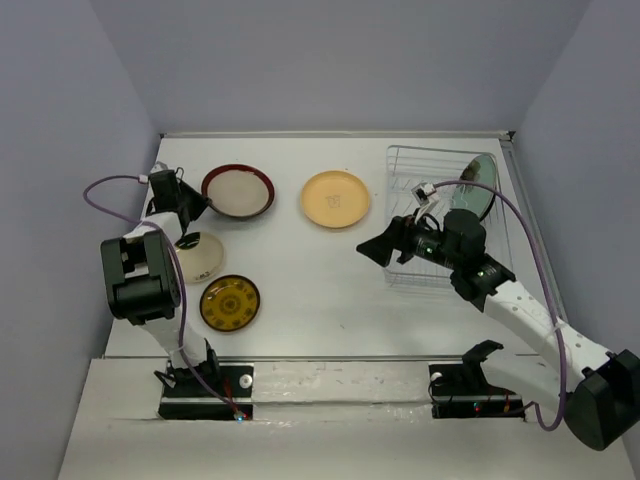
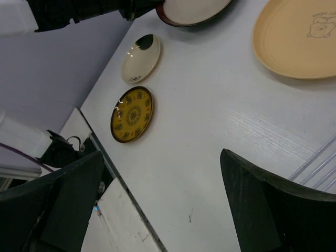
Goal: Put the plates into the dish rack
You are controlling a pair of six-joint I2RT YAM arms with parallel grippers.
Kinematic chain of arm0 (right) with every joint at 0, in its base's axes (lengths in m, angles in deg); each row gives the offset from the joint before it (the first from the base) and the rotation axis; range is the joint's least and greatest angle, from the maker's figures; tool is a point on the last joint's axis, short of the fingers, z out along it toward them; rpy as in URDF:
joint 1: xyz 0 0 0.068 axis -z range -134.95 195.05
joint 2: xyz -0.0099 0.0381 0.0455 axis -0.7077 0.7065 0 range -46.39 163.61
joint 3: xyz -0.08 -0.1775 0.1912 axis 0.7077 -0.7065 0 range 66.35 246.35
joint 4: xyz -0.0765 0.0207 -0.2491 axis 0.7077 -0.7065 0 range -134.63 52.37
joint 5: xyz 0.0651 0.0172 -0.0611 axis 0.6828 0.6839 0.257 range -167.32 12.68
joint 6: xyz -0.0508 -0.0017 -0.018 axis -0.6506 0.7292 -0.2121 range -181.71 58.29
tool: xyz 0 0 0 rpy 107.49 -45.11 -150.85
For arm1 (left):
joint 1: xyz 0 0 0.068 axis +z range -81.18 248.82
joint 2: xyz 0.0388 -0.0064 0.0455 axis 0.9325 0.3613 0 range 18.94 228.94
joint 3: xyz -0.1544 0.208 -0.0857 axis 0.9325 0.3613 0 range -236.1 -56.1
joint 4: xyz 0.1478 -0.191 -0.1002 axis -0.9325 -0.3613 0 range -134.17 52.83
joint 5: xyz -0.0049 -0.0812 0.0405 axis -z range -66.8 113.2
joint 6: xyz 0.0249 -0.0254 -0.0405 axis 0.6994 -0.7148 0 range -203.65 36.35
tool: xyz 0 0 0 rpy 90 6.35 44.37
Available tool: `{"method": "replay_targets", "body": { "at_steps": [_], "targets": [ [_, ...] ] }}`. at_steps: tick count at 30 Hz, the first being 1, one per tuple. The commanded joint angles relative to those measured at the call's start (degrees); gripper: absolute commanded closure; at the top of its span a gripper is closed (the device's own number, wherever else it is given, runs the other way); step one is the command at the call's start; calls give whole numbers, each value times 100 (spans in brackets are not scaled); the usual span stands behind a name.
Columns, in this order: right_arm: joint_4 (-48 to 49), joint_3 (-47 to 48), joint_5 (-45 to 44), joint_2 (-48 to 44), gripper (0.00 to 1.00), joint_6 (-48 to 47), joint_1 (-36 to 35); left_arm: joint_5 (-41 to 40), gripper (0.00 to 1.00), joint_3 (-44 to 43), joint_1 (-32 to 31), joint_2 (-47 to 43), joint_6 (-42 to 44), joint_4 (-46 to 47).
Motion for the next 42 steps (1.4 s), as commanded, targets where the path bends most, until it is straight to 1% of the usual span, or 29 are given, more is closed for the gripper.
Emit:
{"method": "replay_targets", "body": {
  "at_steps": [1, 6, 7, 11, 13, 16, 17, 19, 23, 26, 29, 30, 32, 35, 36, 38, 39, 40, 41, 42],
  "targets": [
    [165, 683, -110, 376, 2, -156, -47, 765, 94, 285, -23, -1398, -456, 982],
    [156, 1386, -13, 1236, 2, -33, -47, 1072, 94, 883, -85, -2400, -693, 1175],
    [165, 1492, -4, 1360, 2, -16, -47, 1108, 94, 1085, -189, -2724, -746, 1193],
    [77, 2124, -144, 1896, 1, -42, -47, 1205, 94, 1446, -716, -3298, -641, 1097],
    [-72, 2580, -154, 2125, 0, -121, -47, 1407, 94, 1578, -867, -3491, -667, 1088],
    [-432, 3143, -346, 2626, 0, -296, -47, 1521, 94, 1859, -1025, -4104, -685, 1114],
    [-520, 3241, -399, 2862, 0, -332, -47, 1565, 94, 1991, -1051, -4229, -693, 1140],
    [-574, 3356, -513, 3039, 0, -402, -47, 1696, 94, 2184, -1078, -4579, -746, 1167],
    [-574, 3295, -628, 3303, 0, -350, -47, 1995, 94, 2378, -1131, -4968, -843, 1281],
    [-381, 3189, -76, 3470, 0, -209, -47, 2285, 94, 2493, -1148, -5047, -922, 1430],
    [-83, 3075, 697, 3594, 1, -77, -100, 2497, 94, 2554, -1148, -5021, -1009, 1658],
    [153, 2970, 1091, 3620, 2, 27, -100, 2575, 94, 2572, -1148, -5012, -1036, 1711],
    [340, 2882, 1340, 3664, 3, 142, -100, 2629, 94, 2598, -1148, -5012, -1054, 1782],
    [516, 2785, 1534, 3725, 12, 292, -100, 2760, 94, 2616, -1148, -5021, -1089, 1878],
    [638, 2759, 1630, 3726, 25, 405, -100, 2813, 94, 2616, -1148, -5038, -1106, 1896],
    [779, 2680, 1744, 3734, 44, 529, -100, 2857, 94, 2625, -1157, -5109, -1115, 1914],
    [954, 2636, 1745, 3691, 68, 608, -100, 2866, 94, 2633, -1148, -5126, -1115, 1914],
    [1025, 2592, 1701, 3647, 79, 756, -100, 2918, 94, 2642, -1175, -5196, -1115, 1914],
    [1113, 2522, 1649, 3594, 88, 810, -100, 2980, 91, 2651, -1323, -5223, -1124, 1914],
    [1244, 2495, 1587, 3481, 93, 889, -100, 3076, 87, 2669, -1324, -5249, -1133, 1914]
  ]
}}
